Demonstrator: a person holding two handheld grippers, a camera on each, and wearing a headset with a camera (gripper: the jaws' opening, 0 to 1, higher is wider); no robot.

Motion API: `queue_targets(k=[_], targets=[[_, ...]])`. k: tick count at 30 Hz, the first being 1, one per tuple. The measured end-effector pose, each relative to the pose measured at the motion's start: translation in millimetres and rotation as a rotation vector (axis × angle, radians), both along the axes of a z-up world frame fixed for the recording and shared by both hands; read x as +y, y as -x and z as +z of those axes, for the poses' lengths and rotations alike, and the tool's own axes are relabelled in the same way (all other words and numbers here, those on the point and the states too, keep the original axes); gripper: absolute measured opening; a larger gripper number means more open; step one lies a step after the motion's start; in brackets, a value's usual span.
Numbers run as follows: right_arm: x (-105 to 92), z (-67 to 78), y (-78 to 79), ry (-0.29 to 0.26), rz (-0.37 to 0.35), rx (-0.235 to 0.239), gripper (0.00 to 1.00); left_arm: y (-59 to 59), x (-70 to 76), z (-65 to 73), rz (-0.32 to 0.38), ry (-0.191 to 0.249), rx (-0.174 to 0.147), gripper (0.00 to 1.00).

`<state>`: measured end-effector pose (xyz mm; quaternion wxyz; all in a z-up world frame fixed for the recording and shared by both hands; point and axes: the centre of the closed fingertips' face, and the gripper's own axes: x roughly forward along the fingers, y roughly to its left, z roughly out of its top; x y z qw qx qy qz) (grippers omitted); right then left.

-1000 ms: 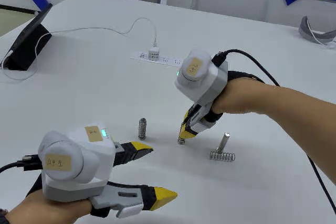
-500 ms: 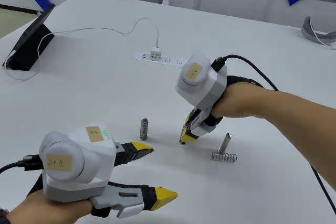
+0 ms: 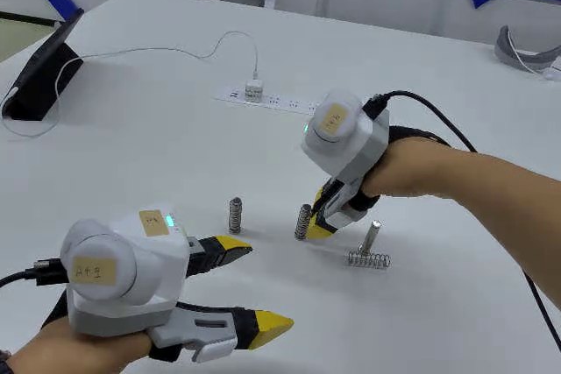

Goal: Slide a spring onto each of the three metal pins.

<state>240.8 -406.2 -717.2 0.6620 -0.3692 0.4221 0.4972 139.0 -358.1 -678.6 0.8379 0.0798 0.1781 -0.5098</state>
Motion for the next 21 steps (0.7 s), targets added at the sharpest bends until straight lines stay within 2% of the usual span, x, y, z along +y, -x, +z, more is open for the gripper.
queue_targets(k=[12,21], targets=[[-2.7,19.1,17.7,-0.061,-0.010,-0.026,0.19,-0.6,-3.5,0.9,-0.007,0.001,-0.001,0.59],[-10.4,26.4,40.4,-0.102,-0.021,-0.036,0.19,-2.1,-4.6,2.2,-0.008,0.003,-0.003,0.58]])
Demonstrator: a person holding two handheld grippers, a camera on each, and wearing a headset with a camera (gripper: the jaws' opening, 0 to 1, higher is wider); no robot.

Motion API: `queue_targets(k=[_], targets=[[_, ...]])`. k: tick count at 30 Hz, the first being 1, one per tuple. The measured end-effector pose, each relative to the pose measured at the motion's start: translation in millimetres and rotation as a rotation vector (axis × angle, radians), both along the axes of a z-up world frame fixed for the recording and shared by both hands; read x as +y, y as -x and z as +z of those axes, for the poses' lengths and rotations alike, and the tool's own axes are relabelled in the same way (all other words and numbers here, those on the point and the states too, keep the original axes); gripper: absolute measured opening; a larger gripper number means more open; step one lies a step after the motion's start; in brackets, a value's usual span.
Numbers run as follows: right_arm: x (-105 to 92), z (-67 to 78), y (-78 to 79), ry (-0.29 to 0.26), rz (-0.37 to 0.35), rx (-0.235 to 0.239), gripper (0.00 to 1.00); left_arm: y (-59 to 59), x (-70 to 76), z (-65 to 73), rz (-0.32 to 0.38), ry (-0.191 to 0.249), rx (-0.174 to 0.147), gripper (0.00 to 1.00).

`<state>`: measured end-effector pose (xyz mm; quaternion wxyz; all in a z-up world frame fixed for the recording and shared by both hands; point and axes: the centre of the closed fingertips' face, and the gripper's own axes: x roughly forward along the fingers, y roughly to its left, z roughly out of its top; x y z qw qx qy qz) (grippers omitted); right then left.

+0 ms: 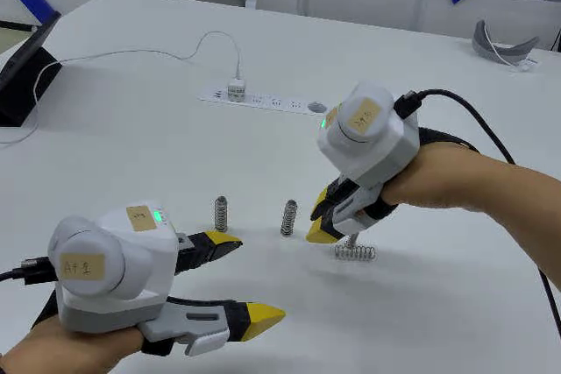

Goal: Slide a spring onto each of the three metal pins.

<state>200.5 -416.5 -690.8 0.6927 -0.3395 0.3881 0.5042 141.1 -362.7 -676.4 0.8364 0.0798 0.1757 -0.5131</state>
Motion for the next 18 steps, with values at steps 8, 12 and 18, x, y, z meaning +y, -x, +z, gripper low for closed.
queue_targets(k=[8,12,18], targets=[[-10.8,2.9,18.3,-0.036,-0.026,0.009,0.19,1.1,-4.0,0.6,-0.011,0.000,-0.002,0.58],[-19.3,2.4,25.3,-0.040,-0.041,0.009,0.19,1.1,-5.0,1.3,-0.012,0.001,-0.002,0.58],[-34.2,-1.2,33.6,-0.038,-0.070,0.018,0.19,1.8,-5.4,1.0,-0.014,0.000,0.000,0.58]])
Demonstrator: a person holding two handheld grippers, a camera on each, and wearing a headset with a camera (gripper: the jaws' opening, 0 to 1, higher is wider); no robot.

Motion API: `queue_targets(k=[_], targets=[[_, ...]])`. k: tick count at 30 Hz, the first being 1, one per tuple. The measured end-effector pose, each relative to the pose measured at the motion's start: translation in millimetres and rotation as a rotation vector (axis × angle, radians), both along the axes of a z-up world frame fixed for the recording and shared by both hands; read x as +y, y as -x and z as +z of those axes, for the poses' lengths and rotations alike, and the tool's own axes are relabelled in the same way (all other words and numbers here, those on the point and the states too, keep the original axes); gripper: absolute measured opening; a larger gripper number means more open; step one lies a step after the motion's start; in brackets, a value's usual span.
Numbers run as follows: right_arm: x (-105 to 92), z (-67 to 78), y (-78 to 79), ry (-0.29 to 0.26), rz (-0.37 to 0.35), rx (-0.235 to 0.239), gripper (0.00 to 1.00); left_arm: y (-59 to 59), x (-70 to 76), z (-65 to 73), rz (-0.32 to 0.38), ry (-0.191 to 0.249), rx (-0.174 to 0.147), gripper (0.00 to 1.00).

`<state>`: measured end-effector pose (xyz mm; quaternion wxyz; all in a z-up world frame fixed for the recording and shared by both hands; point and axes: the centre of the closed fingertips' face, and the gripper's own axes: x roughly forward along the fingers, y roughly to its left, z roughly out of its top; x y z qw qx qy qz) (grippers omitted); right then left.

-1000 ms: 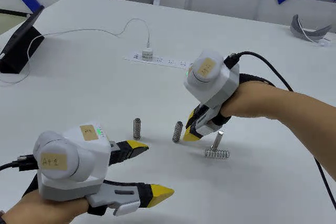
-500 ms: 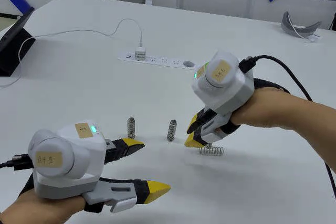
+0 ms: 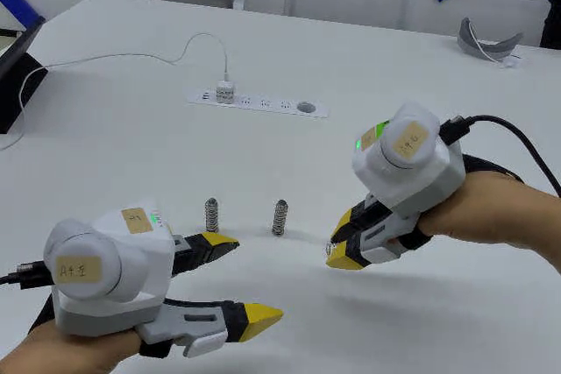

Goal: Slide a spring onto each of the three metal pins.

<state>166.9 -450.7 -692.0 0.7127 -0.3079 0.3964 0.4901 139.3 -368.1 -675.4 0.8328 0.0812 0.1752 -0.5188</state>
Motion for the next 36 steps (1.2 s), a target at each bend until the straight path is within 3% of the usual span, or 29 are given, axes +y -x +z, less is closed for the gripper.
queue_targets(k=[12,18,36], targets=[[-31.5,-6.7,-7.7,0.005,-0.082,0.010,0.19,1.6,-2.7,0.8,-0.010,-0.002,-0.001,0.58],[-42.8,-17.0,-16.7,0.037,-0.093,0.006,0.18,2.1,-2.5,0.9,-0.011,-0.005,0.000,0.58],[-44.7,-37.8,-39.3,0.055,-0.075,0.021,0.17,1.7,-1.2,-1.7,-0.001,-0.012,0.009,0.56]])
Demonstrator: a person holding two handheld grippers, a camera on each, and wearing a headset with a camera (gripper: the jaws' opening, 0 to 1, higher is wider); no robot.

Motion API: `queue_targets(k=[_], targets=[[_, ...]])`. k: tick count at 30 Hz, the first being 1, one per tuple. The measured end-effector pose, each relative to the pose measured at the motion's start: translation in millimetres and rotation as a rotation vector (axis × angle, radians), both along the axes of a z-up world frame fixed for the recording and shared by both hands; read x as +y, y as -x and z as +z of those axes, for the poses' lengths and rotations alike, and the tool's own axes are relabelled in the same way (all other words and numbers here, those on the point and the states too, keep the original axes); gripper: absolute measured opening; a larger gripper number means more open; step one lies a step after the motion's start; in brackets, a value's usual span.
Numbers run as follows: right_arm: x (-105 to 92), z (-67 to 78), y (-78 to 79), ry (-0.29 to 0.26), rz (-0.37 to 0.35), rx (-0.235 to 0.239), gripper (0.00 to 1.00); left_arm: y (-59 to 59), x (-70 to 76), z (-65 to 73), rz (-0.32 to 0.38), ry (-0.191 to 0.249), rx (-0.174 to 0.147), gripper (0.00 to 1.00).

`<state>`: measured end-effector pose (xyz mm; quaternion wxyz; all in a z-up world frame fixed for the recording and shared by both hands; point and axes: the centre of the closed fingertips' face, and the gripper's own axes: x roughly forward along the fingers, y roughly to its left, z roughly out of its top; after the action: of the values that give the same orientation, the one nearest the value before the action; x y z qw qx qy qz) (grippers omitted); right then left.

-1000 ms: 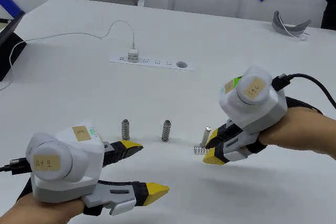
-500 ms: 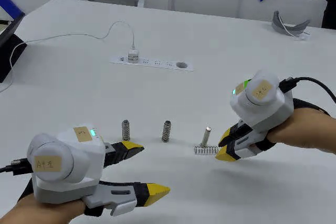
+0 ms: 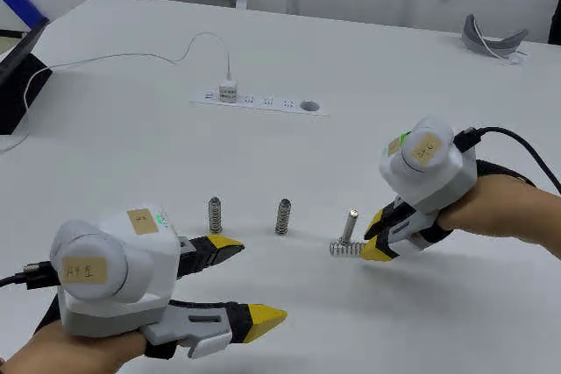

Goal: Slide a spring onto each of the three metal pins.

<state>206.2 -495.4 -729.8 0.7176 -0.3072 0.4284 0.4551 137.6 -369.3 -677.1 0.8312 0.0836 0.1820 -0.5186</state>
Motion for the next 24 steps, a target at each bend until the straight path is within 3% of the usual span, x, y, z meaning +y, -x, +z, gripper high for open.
queue_targets(k=[13,24], targets=[[0.4,-12.7,2.3,0.041,0.047,0.027,0.14,-0.2,2.5,-2.1,0.007,-0.005,0.005,0.56],[-0.3,-14.7,7.0,0.068,0.071,0.037,0.12,0.0,1.9,-2.7,0.005,-0.006,0.006,0.55]])
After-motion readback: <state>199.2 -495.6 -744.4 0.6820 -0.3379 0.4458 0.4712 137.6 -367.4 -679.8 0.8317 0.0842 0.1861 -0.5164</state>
